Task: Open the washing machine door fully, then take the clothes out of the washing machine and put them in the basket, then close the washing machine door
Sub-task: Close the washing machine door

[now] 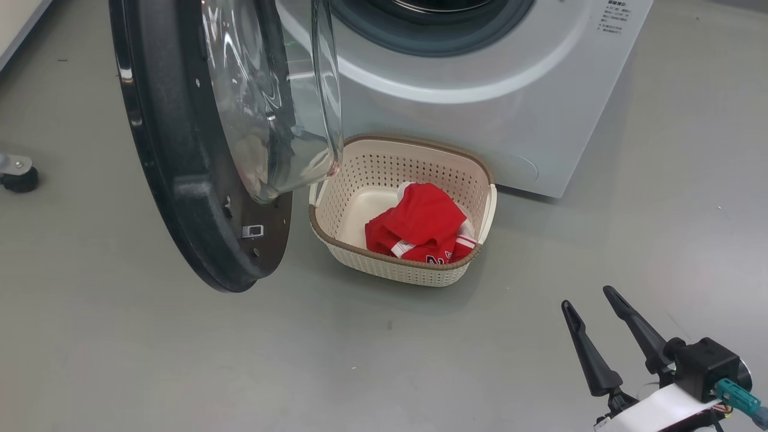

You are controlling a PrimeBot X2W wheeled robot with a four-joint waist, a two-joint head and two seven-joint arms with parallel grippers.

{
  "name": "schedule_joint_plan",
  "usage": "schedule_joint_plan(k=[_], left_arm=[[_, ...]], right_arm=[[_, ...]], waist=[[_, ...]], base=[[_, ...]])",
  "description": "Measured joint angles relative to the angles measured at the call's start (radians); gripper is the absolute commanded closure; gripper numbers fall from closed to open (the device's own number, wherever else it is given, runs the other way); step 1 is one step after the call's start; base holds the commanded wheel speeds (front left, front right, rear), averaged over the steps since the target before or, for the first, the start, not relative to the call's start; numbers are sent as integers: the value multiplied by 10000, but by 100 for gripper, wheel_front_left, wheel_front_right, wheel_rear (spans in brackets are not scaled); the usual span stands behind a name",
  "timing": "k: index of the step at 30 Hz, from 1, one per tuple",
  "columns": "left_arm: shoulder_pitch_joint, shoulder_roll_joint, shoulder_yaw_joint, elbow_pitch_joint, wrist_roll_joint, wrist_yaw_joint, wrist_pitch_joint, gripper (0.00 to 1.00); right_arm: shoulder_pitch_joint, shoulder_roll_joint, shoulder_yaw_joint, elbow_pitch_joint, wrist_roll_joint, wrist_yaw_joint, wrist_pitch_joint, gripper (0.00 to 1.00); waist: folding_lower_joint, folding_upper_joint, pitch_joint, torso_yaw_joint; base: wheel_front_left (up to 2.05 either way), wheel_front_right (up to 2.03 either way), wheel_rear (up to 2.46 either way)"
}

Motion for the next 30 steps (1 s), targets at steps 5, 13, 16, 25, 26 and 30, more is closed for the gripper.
schedule_joint_plan(k=[5,13,16,25,26,30], left_arm=[[-717,-777,36,113,-861,8,268,100],[-1303,-1457,40,399,-1705,84,792,100],[-1469,-1739,0,502,-2050,86,976,100],[-1755,-2426,-372,1281,-2405,84,1643,100],[-1851,-2493,-430,1340,-2491,84,1722,100],[-2045,-2635,-591,1524,-2587,84,1877,100]], right_arm=[[-16,-65,54,-25,4,0,2,0],[-161,-61,140,-13,25,0,0,0],[-161,-58,81,-8,27,0,0,0],[-164,21,29,12,107,0,0,0],[-164,21,44,21,107,0,0,0],[-164,63,46,29,109,0,0,0]], waist=[[0,0,99,-63],[0,0,31,-169],[0,0,11,-196],[0,0,-63,-286],[0,0,-69,-289],[0,0,-91,-315]], base=[[0,0,0],[0,0,0],[0,0,0],[0,0,0],[0,0,0],[0,0,0]])
